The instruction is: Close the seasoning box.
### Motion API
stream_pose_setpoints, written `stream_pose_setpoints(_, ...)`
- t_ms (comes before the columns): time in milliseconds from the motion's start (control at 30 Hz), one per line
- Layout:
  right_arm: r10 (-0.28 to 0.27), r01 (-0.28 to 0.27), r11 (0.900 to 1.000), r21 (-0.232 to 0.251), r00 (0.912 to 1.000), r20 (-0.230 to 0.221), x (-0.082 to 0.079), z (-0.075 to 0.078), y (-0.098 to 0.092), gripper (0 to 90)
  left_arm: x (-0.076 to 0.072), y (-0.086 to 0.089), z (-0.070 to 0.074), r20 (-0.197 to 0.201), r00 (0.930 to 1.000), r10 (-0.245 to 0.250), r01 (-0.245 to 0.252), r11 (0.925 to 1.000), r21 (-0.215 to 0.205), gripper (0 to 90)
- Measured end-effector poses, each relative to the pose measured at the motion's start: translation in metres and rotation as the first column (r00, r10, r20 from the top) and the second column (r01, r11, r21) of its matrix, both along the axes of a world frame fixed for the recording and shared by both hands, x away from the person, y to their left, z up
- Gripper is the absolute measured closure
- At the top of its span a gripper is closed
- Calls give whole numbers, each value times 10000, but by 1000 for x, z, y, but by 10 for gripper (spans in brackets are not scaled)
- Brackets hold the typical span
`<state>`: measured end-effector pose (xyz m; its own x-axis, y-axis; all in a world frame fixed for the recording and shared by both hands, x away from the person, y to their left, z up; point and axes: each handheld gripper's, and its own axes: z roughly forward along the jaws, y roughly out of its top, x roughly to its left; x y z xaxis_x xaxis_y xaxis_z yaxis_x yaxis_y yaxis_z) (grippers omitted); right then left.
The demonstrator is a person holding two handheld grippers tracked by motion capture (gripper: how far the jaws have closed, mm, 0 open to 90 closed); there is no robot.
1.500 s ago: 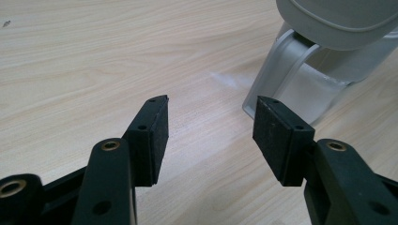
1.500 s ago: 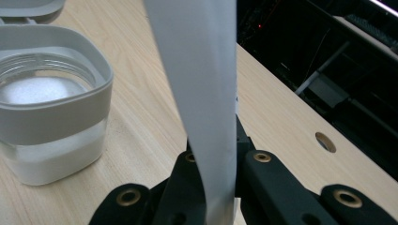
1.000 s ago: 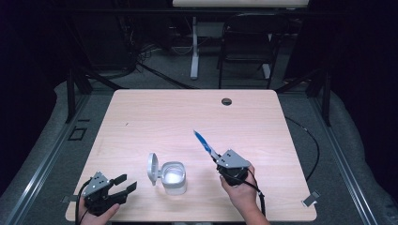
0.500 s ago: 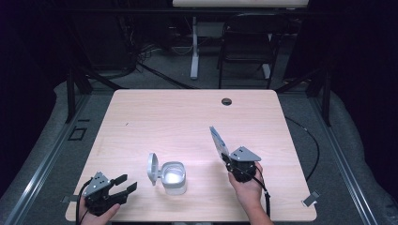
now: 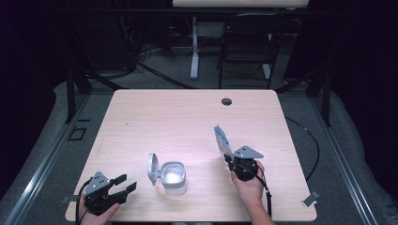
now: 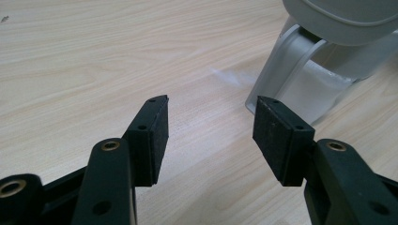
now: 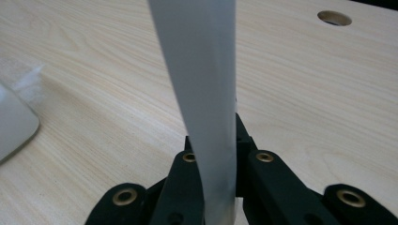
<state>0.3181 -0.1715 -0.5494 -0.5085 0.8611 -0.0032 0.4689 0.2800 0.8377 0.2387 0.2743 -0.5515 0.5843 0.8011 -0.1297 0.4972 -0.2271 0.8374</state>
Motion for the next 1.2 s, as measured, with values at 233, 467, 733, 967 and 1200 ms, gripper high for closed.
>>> stream_pose_setpoints(233, -42, 41, 10000, -38, 9997, -249, 3, -4, -1, 869, 1, 0, -1, -52, 10000, 35, -35, 10000, 20, 462)
stream_pose_setpoints(467, -175, 176, 9998, 36, 9994, -290, 4, -6, -1, 865, 1, 1, -2, -120, 9999, 68, -68, 10000, 53, 461)
stream_pose_setpoints(733, -413, 407, 9991, -128, 9981, -462, 1, -7, -4, 816, 1, 0, -2, -104, 9999, 74, -73, 10000, 43, 462)
stream_pose_setpoints(967, -605, 605, 9982, -4, 9972, -435, -3, -10, -8, 752, 1, 0, -2, -35, 10000, 59, -59, 10000, 44, 461)
stream_pose_setpoints(1200, -478, 486, 9986, 206, 9981, -382, -9, -12, -10, 702, 0, 0, 0, 20, 10000, 39, -40, 10000, 53, 461)
